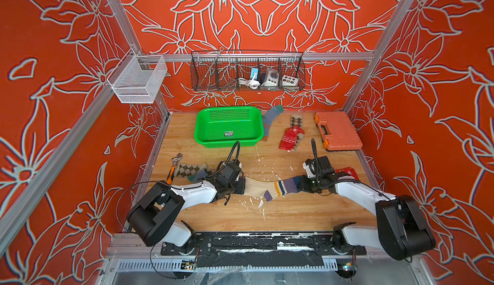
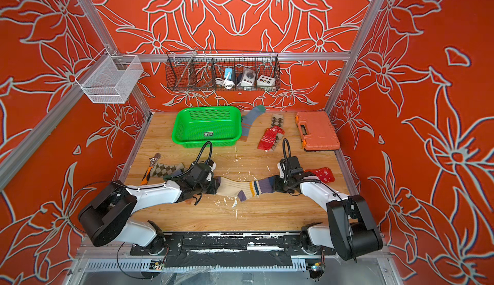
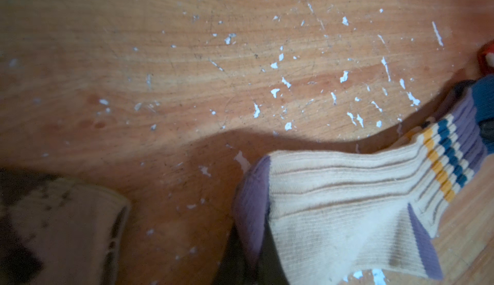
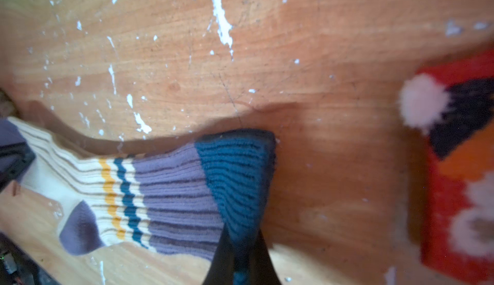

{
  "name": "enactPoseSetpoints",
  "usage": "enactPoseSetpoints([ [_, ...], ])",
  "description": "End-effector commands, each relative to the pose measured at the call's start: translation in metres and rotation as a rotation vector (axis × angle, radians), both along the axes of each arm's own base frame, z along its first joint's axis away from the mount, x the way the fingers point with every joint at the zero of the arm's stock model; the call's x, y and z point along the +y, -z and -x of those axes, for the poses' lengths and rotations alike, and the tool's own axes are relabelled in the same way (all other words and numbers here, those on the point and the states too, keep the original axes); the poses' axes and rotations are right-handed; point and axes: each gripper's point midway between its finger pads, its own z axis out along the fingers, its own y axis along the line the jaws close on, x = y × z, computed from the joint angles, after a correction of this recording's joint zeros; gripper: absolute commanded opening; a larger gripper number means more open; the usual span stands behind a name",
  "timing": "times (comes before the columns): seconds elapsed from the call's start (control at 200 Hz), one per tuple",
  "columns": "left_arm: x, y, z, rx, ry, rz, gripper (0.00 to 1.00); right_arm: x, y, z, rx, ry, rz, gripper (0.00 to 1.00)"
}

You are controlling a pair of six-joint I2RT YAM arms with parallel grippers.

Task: Place the socks together as a pair
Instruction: Pick up a pair of socks from the center of the board.

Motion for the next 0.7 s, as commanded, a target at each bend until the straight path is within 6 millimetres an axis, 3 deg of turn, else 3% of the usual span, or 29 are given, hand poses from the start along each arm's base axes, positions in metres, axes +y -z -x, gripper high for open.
enactPoseSetpoints([
  [0.0,0.006,-0.022,-0.008,-0.045,-0.050,0.004,0.00,0.010,-0.035,-0.013,-0.073,-0.016,-0.056,0.00],
  [0.2,0.002,-0.083,-0.039,-0.154,-0.083,0.042,0.00,0.023,-0.103,-0.035,-0.192,-0.049,-0.112,0.00],
  [0.335,0.006,-0.141,-0.069,-0.238,-0.115,0.038,0.00,0.044,-0.154,-0.062,-0.254,-0.096,-0.202,0.00],
  [0.555,0.031,-0.239,-0.124,-0.363,-0.183,0.010,0.00,0.089,-0.239,-0.120,-0.366,-0.166,-0.346,0.00],
  [0.696,0.055,-0.276,-0.160,-0.423,-0.240,-0.037,0.00,0.128,-0.278,-0.161,-0.428,-0.237,-0.389,0.00],
])
